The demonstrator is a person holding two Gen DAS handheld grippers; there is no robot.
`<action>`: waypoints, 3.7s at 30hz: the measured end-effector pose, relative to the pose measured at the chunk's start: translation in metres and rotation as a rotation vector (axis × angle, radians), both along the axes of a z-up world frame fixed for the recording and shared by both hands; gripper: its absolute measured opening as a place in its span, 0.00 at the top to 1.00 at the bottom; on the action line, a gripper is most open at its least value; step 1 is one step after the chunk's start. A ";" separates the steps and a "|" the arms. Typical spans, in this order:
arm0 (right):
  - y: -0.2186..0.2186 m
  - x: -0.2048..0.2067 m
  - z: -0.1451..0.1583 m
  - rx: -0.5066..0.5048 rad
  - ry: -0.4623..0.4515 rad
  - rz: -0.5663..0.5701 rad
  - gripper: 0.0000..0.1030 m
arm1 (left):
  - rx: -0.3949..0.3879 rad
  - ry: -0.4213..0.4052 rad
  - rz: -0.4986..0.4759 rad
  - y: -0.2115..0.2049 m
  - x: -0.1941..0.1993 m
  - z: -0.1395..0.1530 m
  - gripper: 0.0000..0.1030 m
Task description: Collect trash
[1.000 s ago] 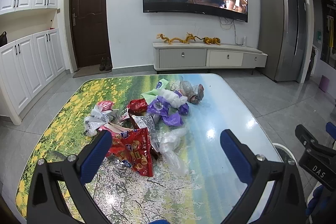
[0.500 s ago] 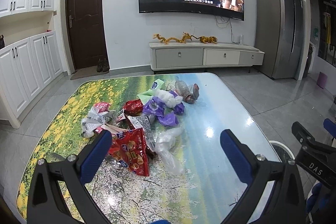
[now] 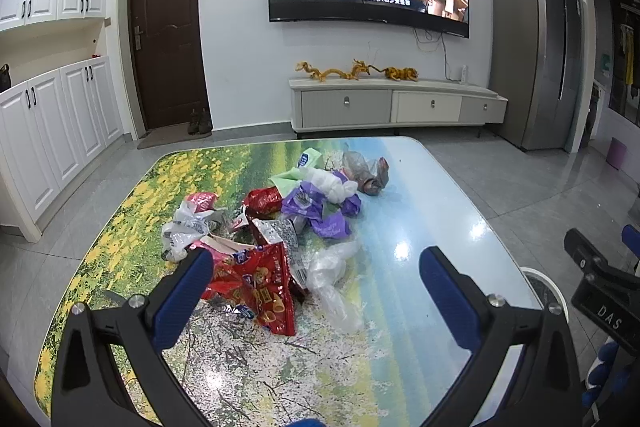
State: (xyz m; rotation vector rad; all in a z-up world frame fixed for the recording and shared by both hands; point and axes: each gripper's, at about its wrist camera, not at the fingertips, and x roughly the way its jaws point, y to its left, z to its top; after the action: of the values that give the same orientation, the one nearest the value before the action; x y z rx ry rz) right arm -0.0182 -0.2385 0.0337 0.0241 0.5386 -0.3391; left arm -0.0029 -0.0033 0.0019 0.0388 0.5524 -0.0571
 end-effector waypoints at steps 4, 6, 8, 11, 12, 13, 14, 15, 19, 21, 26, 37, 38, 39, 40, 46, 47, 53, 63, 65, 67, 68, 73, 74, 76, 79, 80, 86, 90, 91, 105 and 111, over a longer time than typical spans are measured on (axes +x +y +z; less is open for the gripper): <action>-0.004 -0.002 0.001 0.010 -0.006 -0.010 0.00 | 0.014 0.003 -0.020 -0.002 0.000 0.000 0.00; -0.006 -0.002 0.001 0.016 -0.007 -0.012 0.00 | 0.022 0.008 -0.036 -0.005 0.000 -0.001 0.00; -0.006 -0.001 0.000 0.024 -0.008 -0.010 0.00 | 0.022 0.006 -0.053 -0.005 -0.001 -0.001 0.00; -0.008 -0.001 0.000 0.041 -0.010 -0.005 0.00 | 0.012 0.015 -0.080 -0.007 -0.001 -0.002 0.00; -0.010 -0.001 0.000 0.050 -0.010 -0.001 0.00 | 0.008 0.017 -0.090 -0.008 -0.002 -0.002 0.00; -0.010 0.000 0.001 0.052 -0.010 0.002 0.00 | 0.008 0.018 -0.099 -0.009 -0.003 -0.002 0.00; -0.010 0.001 0.001 0.053 -0.009 0.005 0.00 | 0.011 0.019 -0.107 -0.011 -0.003 -0.003 0.00; -0.011 0.001 0.001 0.055 -0.006 0.011 0.00 | 0.013 0.024 -0.114 -0.011 -0.003 -0.004 0.00; -0.012 0.006 0.004 0.057 0.010 0.053 0.00 | -0.003 0.043 -0.122 -0.004 0.003 -0.009 0.00; -0.013 0.010 0.006 0.082 0.013 0.082 0.00 | -0.008 0.046 -0.111 0.005 0.006 -0.009 0.00; -0.008 0.022 0.016 0.105 0.005 0.149 0.01 | -0.042 0.033 -0.053 0.061 0.012 -0.006 0.00; 0.041 0.065 0.017 0.259 0.043 0.519 0.00 | -0.042 0.142 -0.154 0.126 0.015 -0.027 0.08; 0.045 0.067 0.015 0.269 0.056 0.538 0.00 | -0.061 0.160 -0.175 0.126 0.021 -0.029 0.11; 0.052 0.074 0.010 0.287 0.084 0.568 0.00 | -0.070 0.168 -0.184 0.122 0.025 -0.030 0.12; 0.055 0.076 0.008 0.301 0.096 0.584 0.00 | -0.087 0.181 -0.199 0.120 0.031 -0.031 0.15; 0.083 0.108 -0.020 0.419 0.243 0.677 0.10 | -0.094 0.208 -0.263 0.096 0.059 -0.038 0.28; 0.085 0.111 -0.024 0.436 0.255 0.685 0.15 | -0.093 0.220 -0.268 0.094 0.063 -0.041 0.32; 0.113 0.137 -0.046 0.513 0.365 0.739 0.33 | -0.092 0.286 -0.281 0.089 0.071 -0.057 0.57; 0.131 0.146 -0.071 0.529 0.435 0.755 0.69 | -0.105 0.298 -0.262 0.097 0.054 -0.061 0.76; 0.126 0.141 -0.067 0.537 0.419 0.762 0.69 | -0.102 0.287 -0.252 0.099 0.048 -0.056 0.78; 0.121 0.133 -0.060 0.539 0.393 0.772 0.69 | -0.109 0.278 -0.246 0.101 0.043 -0.051 0.78; 0.119 0.129 -0.056 0.541 0.381 0.776 0.69 | -0.110 0.271 -0.244 0.101 0.039 -0.047 0.79; 0.091 0.105 -0.033 0.553 0.314 0.756 0.69 | -0.101 0.235 -0.253 0.095 0.030 -0.030 0.82; 0.085 0.102 -0.031 0.553 0.304 0.749 0.69 | -0.095 0.228 -0.263 0.090 0.029 -0.025 0.82; 0.071 0.096 -0.025 0.561 0.282 0.728 0.69 | -0.086 0.210 -0.271 0.083 0.029 -0.016 0.82; 0.045 0.086 -0.014 0.563 0.242 0.687 0.69 | -0.100 0.199 -0.284 0.076 0.028 -0.005 0.82; 0.040 0.083 -0.012 0.561 0.234 0.680 0.69 | -0.102 0.194 -0.288 0.073 0.027 -0.001 0.82; -0.008 0.061 0.003 0.547 0.169 0.609 0.69 | -0.113 0.175 -0.346 0.048 0.024 0.024 0.82; -0.048 0.046 0.013 0.526 0.122 0.536 0.69 | -0.108 0.165 -0.426 0.010 0.032 0.041 0.82; -0.061 0.042 0.016 0.516 0.108 0.512 0.69 | -0.105 0.167 -0.450 -0.002 0.036 0.043 0.82; -0.220 0.027 -0.052 0.557 0.151 0.148 0.69 | -0.023 0.381 -0.754 -0.241 0.090 -0.011 0.81; -0.262 0.039 -0.119 0.607 0.256 0.024 0.68 | 0.003 0.531 -0.795 -0.319 0.116 -0.067 0.79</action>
State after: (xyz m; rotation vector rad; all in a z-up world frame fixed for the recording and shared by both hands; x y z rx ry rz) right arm 0.0206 -0.5007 -0.0857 0.5662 0.8799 -0.1445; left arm 0.1134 -0.3224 -0.0655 0.2496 1.0414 -0.8604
